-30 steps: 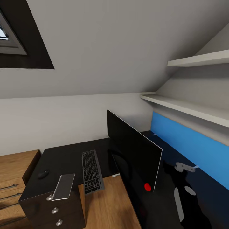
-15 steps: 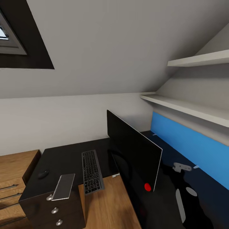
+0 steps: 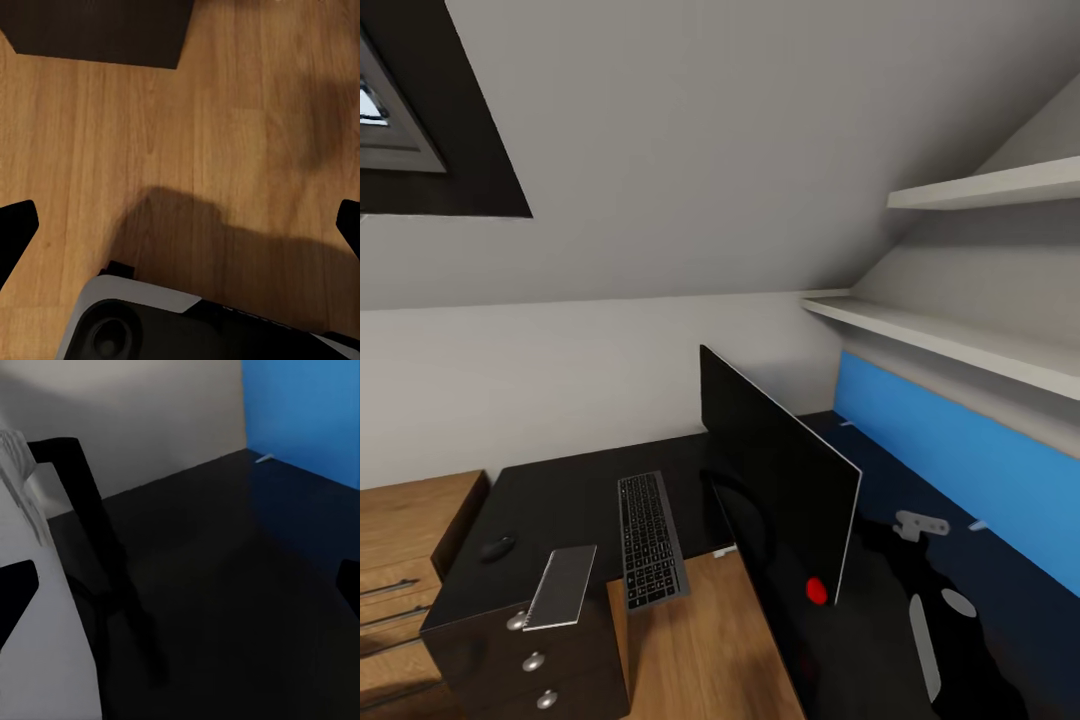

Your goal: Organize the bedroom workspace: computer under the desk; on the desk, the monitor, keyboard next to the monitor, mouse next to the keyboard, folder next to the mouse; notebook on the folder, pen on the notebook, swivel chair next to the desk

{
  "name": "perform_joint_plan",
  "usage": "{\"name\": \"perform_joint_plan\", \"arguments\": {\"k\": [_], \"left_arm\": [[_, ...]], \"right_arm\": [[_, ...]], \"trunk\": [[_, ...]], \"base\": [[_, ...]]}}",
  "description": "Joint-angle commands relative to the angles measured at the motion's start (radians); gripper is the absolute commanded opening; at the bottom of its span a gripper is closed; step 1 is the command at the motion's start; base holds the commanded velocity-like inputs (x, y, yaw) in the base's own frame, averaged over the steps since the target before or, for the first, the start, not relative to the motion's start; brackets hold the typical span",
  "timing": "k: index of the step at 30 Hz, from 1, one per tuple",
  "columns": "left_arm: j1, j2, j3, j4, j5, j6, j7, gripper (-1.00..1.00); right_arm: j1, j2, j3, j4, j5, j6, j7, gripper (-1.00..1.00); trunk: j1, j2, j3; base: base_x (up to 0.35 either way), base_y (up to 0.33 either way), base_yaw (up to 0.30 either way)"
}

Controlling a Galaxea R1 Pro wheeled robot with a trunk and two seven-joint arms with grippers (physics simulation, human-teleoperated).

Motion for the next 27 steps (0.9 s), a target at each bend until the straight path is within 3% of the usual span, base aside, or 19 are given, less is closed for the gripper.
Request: {"name": "perform_joint_plan", "arguments": {"k": [1, 27], "left_arm": [[-0.001, 0.001, -0.005, 0.001, 0.011, -0.004, -0.005, 1.00], [-0.001, 0.001, -0.005, 0.001, 0.012, -0.003, -0.005, 1.00]], "right_arm": [[-0.001, 0.002, -0.004, -0.001, 0.008, 0.005, 0.009, 1.00], [-0.001, 0.013, -0.002, 0.000, 0.009, 0.004, 0.009, 1.00]], "trunk": [[0.000, -0.001, 0.000], [0.000, -0.001, 0.000]], "base": [[0.000, 0.000, 0.126], [0.000, 0.000, 0.244]]}}
